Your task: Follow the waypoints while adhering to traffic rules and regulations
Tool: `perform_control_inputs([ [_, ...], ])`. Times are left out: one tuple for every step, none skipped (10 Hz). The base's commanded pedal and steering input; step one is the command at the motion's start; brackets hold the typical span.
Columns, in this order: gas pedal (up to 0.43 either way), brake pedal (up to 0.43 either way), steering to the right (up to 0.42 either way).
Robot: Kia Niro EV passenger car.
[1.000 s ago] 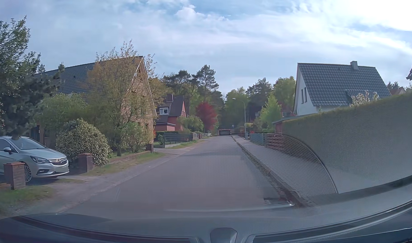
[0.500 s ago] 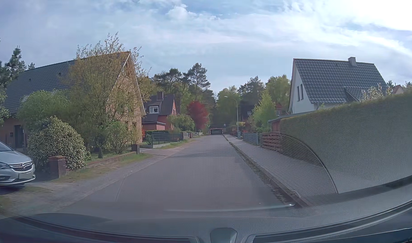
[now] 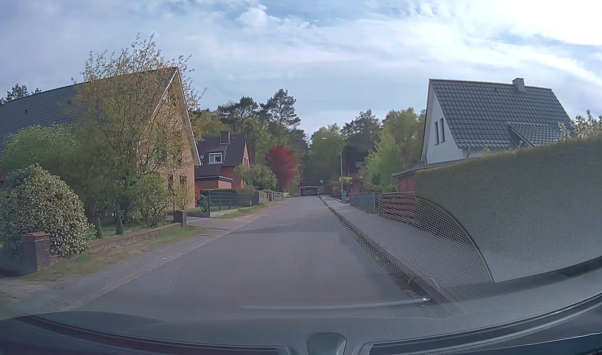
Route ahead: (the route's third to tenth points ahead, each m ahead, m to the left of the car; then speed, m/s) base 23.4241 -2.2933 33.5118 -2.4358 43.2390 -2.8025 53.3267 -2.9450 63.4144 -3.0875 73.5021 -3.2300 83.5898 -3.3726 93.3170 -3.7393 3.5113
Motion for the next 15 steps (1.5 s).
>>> perform_control_inputs([
  [0.118, 0.0, 0.026],
  [0.118, 0.0, 0.023],
  [0.118, 0.0, 0.023],
  [0.13, 0.0, 0.02],
  [0.13, 0.0, 0.015],
  [0.13, 0.0, 0.015],
  [0.13, 0.0, 0.01],
  [0.13, 0.0, 0.004],
  [0.13, 0.0, 0.004],
  [0.13, 0.0, 0.006],
  [0.138, 0.0, 0.004],
  [0.169, 0.0, 0.001],
  [0.177, 0.0, 0.0],
  [0.189, 0.0, 0.001],
  [0.189, 0.0, 0.001],
])
